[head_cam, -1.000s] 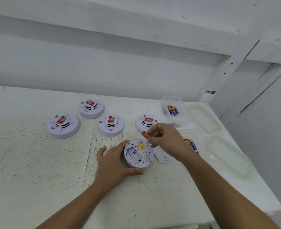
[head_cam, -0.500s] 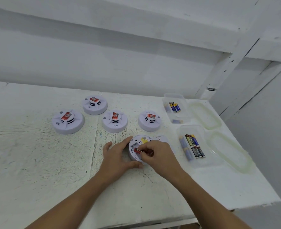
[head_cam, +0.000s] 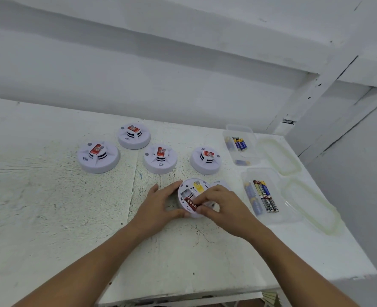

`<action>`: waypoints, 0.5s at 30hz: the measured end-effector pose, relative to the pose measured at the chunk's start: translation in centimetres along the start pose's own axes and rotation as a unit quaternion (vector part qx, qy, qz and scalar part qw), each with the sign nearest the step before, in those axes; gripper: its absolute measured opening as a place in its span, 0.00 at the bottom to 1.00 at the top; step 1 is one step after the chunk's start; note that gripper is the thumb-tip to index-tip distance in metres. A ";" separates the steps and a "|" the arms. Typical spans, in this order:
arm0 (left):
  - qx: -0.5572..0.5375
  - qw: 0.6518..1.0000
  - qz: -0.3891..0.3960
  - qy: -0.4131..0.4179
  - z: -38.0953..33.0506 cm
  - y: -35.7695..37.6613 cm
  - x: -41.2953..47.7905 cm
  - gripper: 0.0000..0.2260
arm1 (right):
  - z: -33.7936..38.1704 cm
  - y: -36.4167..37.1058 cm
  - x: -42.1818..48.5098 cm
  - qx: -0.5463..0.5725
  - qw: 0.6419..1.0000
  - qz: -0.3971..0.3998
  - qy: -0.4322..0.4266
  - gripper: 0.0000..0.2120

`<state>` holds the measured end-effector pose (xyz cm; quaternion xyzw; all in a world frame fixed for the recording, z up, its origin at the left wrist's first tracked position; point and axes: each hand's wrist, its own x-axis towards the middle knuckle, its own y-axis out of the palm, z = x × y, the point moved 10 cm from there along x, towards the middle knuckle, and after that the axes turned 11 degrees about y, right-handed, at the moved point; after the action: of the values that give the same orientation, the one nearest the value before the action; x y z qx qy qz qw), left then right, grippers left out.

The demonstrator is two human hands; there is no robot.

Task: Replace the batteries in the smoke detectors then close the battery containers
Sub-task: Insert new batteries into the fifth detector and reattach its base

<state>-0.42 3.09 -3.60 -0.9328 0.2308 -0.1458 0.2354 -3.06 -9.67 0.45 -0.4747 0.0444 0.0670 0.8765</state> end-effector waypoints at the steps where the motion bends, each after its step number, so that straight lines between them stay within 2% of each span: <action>1: -0.002 1.000 0.004 0.001 0.0 0.1 0.0 0.30 | -0.1 0.0 0.1 0.007 1.000 0.002 0.005 0.08; 7: -0.005 1.000 0.006 0.029 0.0 0.3 0.2 0.29 | 0.6 -0.1 0.4 -0.013 0.999 0.016 -0.025 0.10; 15: 0.024 0.999 0.005 0.040 1.7 1.3 0.4 0.35 | -0.8 0.3 0.6 0.014 1.000 0.003 -0.001 0.10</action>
<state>0.09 2.57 -5.64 -0.9193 0.2407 -0.1870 0.2487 -2.52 -10.09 -0.31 -0.4619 0.0463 0.0695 0.8830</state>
